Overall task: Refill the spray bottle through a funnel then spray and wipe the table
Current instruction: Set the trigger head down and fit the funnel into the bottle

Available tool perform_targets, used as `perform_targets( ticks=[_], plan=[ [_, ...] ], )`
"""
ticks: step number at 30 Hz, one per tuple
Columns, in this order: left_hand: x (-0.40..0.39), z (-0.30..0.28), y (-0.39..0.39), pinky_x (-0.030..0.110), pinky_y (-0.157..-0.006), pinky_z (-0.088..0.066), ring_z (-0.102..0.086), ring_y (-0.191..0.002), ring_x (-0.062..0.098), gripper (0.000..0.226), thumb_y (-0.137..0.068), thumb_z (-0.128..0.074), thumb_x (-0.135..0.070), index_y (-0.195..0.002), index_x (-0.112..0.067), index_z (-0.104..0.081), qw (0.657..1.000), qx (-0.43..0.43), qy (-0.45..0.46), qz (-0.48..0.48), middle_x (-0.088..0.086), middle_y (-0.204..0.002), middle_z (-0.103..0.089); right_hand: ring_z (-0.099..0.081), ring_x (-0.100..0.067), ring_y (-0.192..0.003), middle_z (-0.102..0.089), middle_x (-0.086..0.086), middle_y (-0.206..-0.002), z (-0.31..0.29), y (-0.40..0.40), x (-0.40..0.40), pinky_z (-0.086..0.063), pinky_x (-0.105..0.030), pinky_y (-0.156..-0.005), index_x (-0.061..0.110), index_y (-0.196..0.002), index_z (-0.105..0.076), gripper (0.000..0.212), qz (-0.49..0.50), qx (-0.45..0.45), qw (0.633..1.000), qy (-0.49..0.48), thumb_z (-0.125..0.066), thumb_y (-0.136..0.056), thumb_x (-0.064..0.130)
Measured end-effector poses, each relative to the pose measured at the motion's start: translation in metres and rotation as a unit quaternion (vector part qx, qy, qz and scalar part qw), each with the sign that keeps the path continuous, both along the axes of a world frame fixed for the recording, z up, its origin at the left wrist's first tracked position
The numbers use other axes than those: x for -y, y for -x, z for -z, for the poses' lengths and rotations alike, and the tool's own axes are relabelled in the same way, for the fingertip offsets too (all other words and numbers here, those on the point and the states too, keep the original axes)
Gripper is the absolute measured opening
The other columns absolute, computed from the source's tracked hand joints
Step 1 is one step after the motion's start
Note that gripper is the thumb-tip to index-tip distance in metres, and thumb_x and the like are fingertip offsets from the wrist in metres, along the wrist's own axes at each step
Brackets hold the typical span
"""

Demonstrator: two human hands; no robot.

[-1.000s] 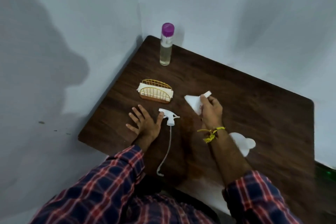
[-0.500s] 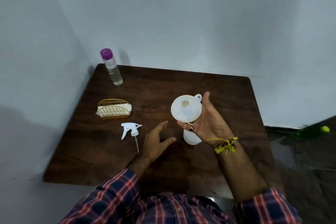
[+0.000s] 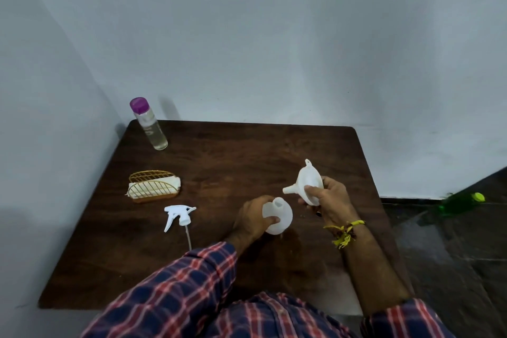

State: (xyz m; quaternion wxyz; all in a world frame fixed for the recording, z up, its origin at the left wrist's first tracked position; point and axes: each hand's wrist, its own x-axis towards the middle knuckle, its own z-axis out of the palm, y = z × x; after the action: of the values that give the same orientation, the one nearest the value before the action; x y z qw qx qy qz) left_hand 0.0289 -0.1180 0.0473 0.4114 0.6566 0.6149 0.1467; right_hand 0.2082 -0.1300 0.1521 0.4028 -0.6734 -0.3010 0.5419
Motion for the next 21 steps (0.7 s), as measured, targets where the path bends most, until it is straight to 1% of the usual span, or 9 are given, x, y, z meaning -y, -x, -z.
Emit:
perform_targets(
  ticks=[3, 7, 10, 11, 13, 14, 16, 19, 21],
  plan=[
    [0.002, 0.004, 0.0, 0.035, -0.098, -0.049, -0.056, -0.117, 0.015, 0.053, -0.08, -0.074, -0.041, -0.128, -0.027, -0.056, 1.0, -0.011, -0.019, 0.007, -0.006, -0.128, -0.061, -0.069, -0.029, -0.063, -0.069, -0.024, -0.094, 0.007, 0.003, -0.002, -0.051, -0.031, -0.047, 0.002, -0.104, -0.061, 0.017, -0.007, 0.042, 0.999, 0.012, -0.064, -0.087, 0.0],
    [0.003, 0.004, -0.001, 0.034, -0.101, -0.047, -0.055, -0.119, 0.016, 0.054, -0.085, -0.069, -0.043, -0.133, -0.026, -0.053, 0.999, -0.031, -0.034, 0.018, -0.004, -0.132, -0.059, -0.063, -0.015, -0.053, -0.063, -0.01, -0.084, 0.007, 0.007, -0.007, -0.046, -0.022, -0.037, -0.001, -0.108, -0.06, 0.021, -0.054, 0.126, 0.99, 0.018, -0.063, -0.087, -0.001],
    [0.004, 0.005, -0.002, 0.036, -0.103, -0.046, -0.054, -0.121, 0.017, 0.054, -0.086, -0.068, -0.045, -0.134, -0.027, -0.051, 0.998, -0.037, -0.036, 0.023, -0.005, -0.134, -0.058, -0.062, -0.016, -0.062, -0.061, -0.011, -0.095, 0.009, 0.01, -0.012, -0.046, -0.019, -0.037, -0.003, -0.111, -0.06, 0.026, -0.091, 0.164, 0.982, 0.027, -0.064, -0.086, 0.0],
    [0.004, 0.005, -0.001, 0.036, -0.103, -0.046, -0.054, -0.121, 0.017, 0.054, -0.086, -0.068, -0.046, -0.134, -0.027, -0.051, 0.998, -0.038, -0.036, 0.026, -0.005, -0.133, -0.058, -0.063, -0.019, -0.069, -0.062, -0.013, -0.1, 0.01, 0.012, -0.014, -0.048, -0.021, -0.041, -0.001, -0.111, -0.061, 0.026, -0.105, 0.19, 0.976, 0.025, -0.065, -0.085, 0.002],
    [0.004, 0.006, -0.001, 0.036, -0.103, -0.046, -0.055, -0.121, 0.017, 0.055, -0.085, -0.067, -0.046, -0.134, -0.027, -0.051, 0.998, -0.037, -0.035, 0.03, -0.004, -0.133, -0.059, -0.063, -0.024, -0.087, -0.066, -0.015, -0.107, 0.015, 0.017, -0.016, -0.054, -0.029, -0.059, 0.003, -0.11, -0.064, 0.028, -0.128, 0.245, 0.961, 0.012, -0.066, -0.082, 0.005],
    [0.004, 0.006, 0.0, 0.035, -0.102, -0.046, -0.055, -0.121, 0.018, 0.056, -0.085, -0.067, -0.047, -0.135, -0.026, -0.051, 0.998, -0.037, -0.037, 0.031, -0.004, -0.133, -0.059, -0.062, -0.024, -0.091, -0.068, -0.015, -0.108, 0.017, 0.02, -0.016, -0.052, -0.03, -0.067, 0.004, -0.109, -0.066, 0.028, -0.136, 0.267, 0.954, 0.005, -0.066, -0.081, 0.006],
    [0.004, 0.006, 0.0, 0.034, -0.102, -0.046, -0.056, -0.12, 0.018, 0.056, -0.085, -0.067, -0.046, -0.135, -0.024, -0.052, 0.998, -0.031, -0.042, 0.028, -0.002, -0.133, -0.06, -0.063, -0.027, -0.098, -0.069, -0.014, -0.108, 0.02, 0.026, -0.015, -0.05, -0.029, -0.074, 0.007, -0.11, -0.066, 0.03, -0.152, 0.297, 0.943, -0.009, -0.064, -0.08, 0.007],
    [0.004, 0.007, 0.0, 0.033, -0.1, -0.045, -0.057, -0.118, 0.019, 0.055, -0.085, -0.068, -0.046, -0.133, -0.022, -0.054, 0.999, -0.015, -0.036, 0.021, 0.0, -0.129, -0.062, -0.062, -0.03, -0.108, -0.067, -0.013, -0.117, 0.02, 0.035, -0.016, -0.052, -0.034, -0.086, 0.01, -0.121, -0.062, 0.037, -0.175, 0.333, 0.926, -0.027, -0.059, -0.084, 0.008],
    [0.004, 0.008, 0.0, 0.032, -0.1, -0.044, -0.057, -0.117, 0.018, 0.055, -0.084, -0.069, -0.046, -0.132, -0.022, -0.054, 0.999, -0.019, -0.026, 0.016, 0.0, -0.128, -0.062, -0.06, -0.029, -0.112, -0.064, -0.01, -0.123, 0.019, 0.039, -0.017, -0.051, -0.036, -0.091, 0.016, -0.129, -0.058, 0.042, -0.209, 0.373, 0.903, -0.034, -0.055, -0.087, 0.011]
  ],
)
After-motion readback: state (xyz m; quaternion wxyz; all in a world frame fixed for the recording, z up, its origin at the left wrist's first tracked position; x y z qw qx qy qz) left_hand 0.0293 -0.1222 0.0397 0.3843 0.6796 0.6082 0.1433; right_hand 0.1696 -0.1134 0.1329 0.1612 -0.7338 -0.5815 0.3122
